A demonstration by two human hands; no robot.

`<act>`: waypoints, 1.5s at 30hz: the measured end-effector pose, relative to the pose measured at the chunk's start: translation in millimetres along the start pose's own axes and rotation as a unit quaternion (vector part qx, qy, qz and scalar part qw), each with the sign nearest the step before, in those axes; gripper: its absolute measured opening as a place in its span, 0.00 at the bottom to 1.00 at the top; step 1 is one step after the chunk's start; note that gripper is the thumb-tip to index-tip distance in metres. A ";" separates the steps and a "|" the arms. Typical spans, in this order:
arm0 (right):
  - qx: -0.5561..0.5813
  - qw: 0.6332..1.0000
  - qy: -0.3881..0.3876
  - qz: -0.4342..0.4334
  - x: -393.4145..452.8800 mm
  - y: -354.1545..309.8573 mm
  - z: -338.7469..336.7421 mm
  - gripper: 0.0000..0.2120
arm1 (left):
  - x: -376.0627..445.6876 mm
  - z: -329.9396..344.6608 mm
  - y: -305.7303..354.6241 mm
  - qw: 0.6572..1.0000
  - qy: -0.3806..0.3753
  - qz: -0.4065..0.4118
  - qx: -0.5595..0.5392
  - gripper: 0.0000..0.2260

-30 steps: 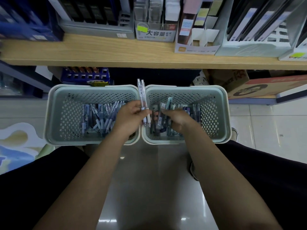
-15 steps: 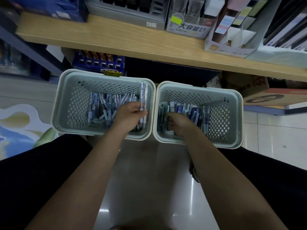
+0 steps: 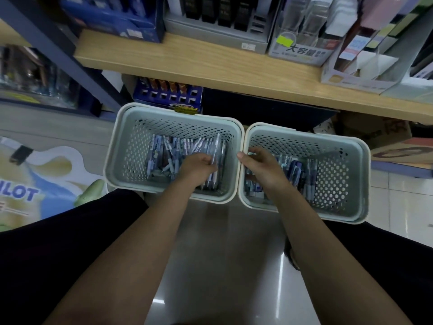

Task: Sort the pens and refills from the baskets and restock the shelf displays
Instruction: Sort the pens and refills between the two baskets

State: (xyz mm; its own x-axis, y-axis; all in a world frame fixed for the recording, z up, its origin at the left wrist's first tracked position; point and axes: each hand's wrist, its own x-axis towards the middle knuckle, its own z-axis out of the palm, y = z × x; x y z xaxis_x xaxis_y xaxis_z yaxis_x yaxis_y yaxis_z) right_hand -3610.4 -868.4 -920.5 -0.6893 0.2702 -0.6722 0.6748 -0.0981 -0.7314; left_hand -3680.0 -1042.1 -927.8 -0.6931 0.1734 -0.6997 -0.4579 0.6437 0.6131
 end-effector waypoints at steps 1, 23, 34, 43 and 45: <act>-0.006 1.000 -0.004 -0.006 1.2 1.6 -1.0 0.29 | 2.5 1.5 1.9 1.000 -0.015 0.002 0.012 0.12; -0.137 0.969 0.188 0.079 31.2 49.3 -102.7 0.45 | -49.1 83.3 20.0 0.914 0.102 0.236 0.315 0.44; -0.282 0.914 0.217 0.197 57.5 70.8 -118.2 0.54 | -40.2 87.6 12.2 0.885 0.103 0.273 0.363 0.41; -0.274 0.915 0.174 0.241 67.1 81.0 -119.2 0.54 | -39.1 86.4 10.9 0.886 0.102 0.280 0.354 0.41; -0.259 0.923 0.164 0.232 66.4 77.0 -117.5 0.53 | -39.7 84.9 10.4 0.887 0.096 0.279 0.354 0.41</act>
State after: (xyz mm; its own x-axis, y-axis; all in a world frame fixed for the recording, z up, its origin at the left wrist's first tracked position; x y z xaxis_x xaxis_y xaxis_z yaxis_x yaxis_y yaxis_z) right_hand -3573.3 -745.5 -1008.0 -0.2358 0.5981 -0.7660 0.9712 0.1727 -0.1641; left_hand -3610.0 -979.0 -924.8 -0.8149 0.5263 -0.2426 0.4042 0.8162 0.4128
